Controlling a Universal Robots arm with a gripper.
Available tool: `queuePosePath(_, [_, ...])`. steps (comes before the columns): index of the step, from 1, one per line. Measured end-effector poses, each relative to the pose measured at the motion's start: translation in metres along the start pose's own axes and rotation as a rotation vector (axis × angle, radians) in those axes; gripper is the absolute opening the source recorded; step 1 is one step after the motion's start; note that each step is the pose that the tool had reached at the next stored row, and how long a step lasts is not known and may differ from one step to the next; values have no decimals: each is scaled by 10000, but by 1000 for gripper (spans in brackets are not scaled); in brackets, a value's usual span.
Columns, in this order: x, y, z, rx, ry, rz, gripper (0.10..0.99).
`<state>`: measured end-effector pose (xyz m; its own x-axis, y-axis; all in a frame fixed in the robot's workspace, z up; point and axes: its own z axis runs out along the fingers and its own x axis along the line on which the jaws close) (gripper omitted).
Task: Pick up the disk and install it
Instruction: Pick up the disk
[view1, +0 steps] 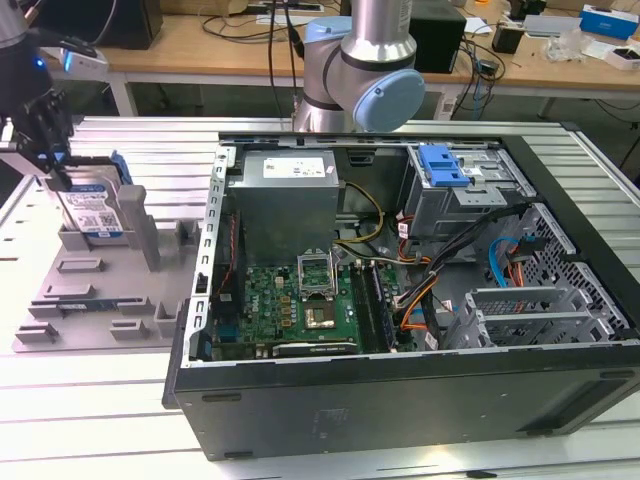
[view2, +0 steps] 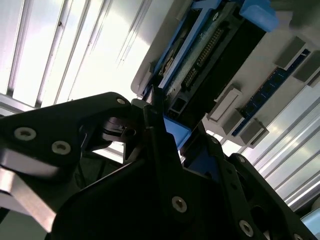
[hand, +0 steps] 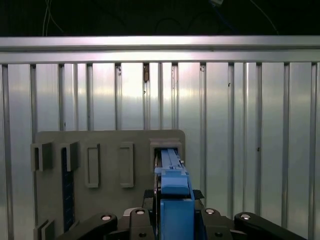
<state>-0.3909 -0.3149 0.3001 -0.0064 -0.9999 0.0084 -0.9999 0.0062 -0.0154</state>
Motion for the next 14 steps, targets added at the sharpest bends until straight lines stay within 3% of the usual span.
queuePosePath(4, [0,-1,-46,0,-3,-1,365])
queuePosePath(14, [3,-5,-338,1,-13,0,365])
